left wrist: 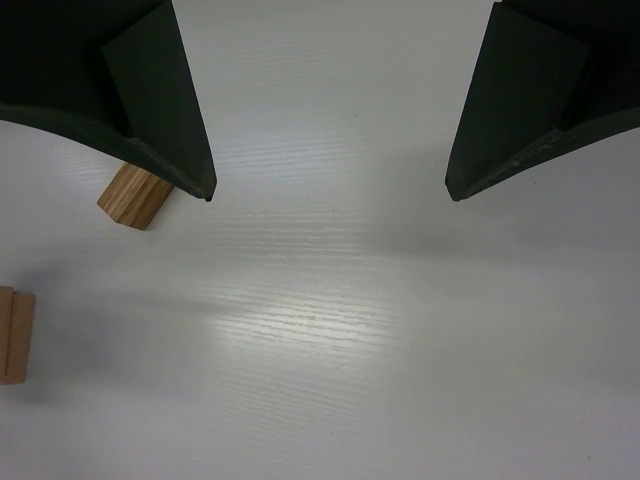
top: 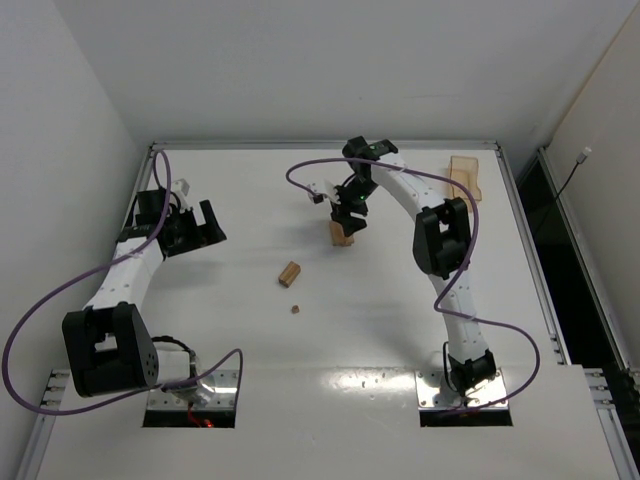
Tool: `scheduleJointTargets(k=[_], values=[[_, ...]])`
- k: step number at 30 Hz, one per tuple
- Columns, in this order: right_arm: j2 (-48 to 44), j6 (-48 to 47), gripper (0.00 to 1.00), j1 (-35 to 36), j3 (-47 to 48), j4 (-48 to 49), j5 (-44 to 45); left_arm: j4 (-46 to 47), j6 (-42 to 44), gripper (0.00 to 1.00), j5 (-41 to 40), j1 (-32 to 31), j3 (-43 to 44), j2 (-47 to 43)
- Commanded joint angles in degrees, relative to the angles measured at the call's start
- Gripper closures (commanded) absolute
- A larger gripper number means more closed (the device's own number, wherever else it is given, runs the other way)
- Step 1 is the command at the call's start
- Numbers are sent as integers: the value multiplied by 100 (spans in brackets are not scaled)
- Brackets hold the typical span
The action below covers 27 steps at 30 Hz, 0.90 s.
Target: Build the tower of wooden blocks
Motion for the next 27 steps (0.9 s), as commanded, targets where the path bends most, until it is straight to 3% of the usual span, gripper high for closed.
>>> scheduleJointTargets(k=[1,27], values=[[56,-150,100,47,7,92,-130,135,-22,0,131,53,153,43],[276,175,99,47,165,400,-77,135,-22,0,131,53,153,95]])
